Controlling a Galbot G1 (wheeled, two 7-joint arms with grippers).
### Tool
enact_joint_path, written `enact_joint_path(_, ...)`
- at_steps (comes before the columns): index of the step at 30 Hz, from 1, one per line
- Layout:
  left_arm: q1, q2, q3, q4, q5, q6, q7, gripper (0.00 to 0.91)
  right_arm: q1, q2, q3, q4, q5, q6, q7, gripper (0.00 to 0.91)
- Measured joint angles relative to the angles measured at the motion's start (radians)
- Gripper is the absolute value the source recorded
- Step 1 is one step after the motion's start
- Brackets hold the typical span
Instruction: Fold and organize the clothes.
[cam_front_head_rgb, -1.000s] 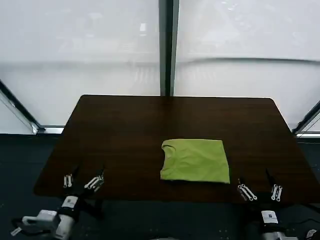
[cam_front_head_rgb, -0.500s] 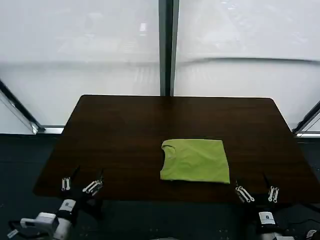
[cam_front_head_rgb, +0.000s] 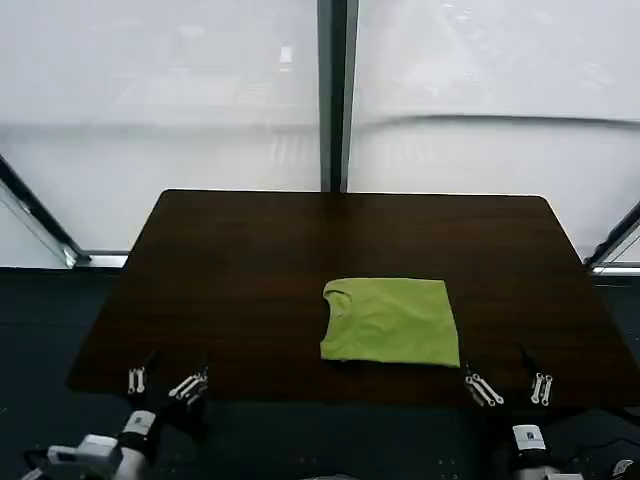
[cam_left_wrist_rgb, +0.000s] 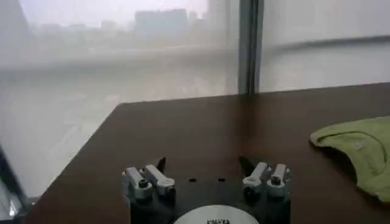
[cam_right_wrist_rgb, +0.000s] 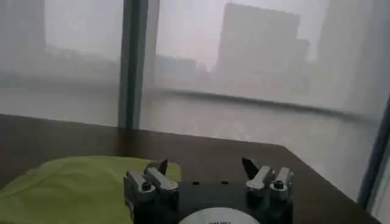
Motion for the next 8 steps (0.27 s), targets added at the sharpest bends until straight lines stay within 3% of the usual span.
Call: enact_joint_path(8,0.009,-0.002,0.0,-0.001,0.006,0.002,0.002,0.878,0.002,-0.002,-0.002,0.0,0.007,-0.013,-0.008,0.878)
